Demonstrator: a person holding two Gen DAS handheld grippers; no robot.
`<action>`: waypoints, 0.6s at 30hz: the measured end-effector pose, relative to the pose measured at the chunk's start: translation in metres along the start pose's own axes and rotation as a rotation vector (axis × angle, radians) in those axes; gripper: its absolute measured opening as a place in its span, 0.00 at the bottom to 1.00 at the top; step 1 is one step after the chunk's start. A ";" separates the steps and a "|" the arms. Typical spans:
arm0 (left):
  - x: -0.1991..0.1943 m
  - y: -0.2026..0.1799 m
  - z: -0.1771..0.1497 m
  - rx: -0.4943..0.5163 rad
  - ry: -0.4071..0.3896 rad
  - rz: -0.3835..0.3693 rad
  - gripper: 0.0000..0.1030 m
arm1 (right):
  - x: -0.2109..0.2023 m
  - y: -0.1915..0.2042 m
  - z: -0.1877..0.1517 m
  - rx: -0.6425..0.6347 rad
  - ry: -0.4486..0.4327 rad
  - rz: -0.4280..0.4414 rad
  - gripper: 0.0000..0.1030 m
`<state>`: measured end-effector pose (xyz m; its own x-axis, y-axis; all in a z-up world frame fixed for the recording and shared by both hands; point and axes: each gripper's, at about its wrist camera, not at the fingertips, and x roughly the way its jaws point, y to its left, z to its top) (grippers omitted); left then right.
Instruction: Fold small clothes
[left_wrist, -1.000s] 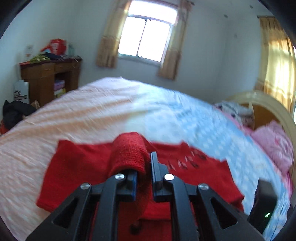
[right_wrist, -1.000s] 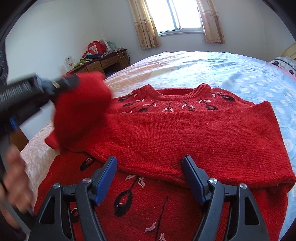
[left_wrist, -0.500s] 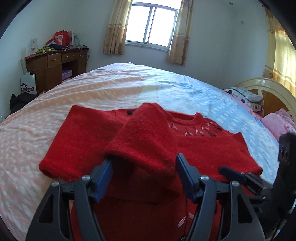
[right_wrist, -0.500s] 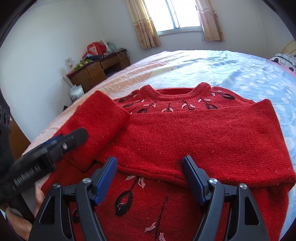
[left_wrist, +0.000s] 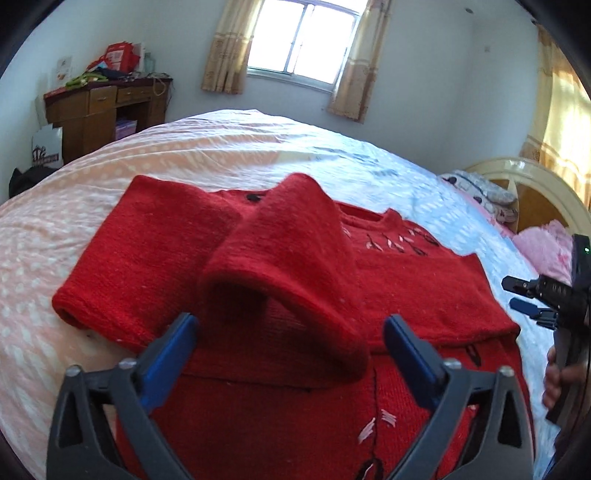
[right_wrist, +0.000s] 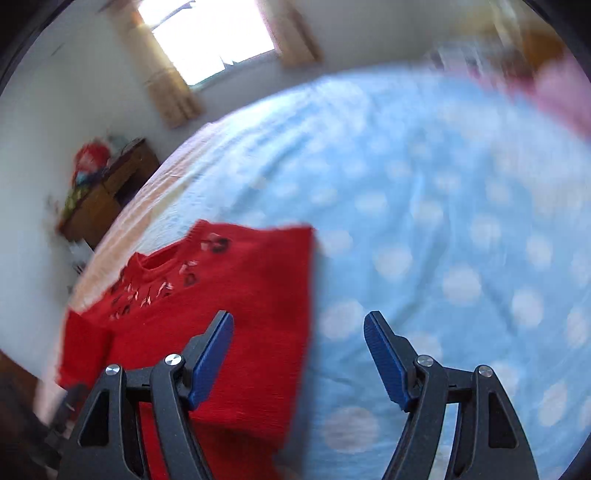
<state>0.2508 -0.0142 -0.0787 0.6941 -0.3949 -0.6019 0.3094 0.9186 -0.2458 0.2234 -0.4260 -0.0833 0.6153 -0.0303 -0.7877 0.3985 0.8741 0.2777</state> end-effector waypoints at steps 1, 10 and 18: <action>0.001 -0.003 0.000 0.012 0.005 0.015 1.00 | 0.004 -0.009 -0.001 0.040 0.033 0.053 0.72; 0.005 -0.010 -0.002 0.056 0.026 0.066 1.00 | 0.015 0.027 -0.014 -0.145 0.021 -0.015 0.12; 0.004 -0.008 -0.002 0.053 0.025 0.056 1.00 | 0.015 -0.003 -0.016 -0.030 -0.010 0.000 0.12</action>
<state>0.2501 -0.0235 -0.0807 0.6953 -0.3422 -0.6321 0.3052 0.9367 -0.1715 0.2205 -0.4215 -0.1047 0.6220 -0.0345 -0.7823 0.3780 0.8881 0.2614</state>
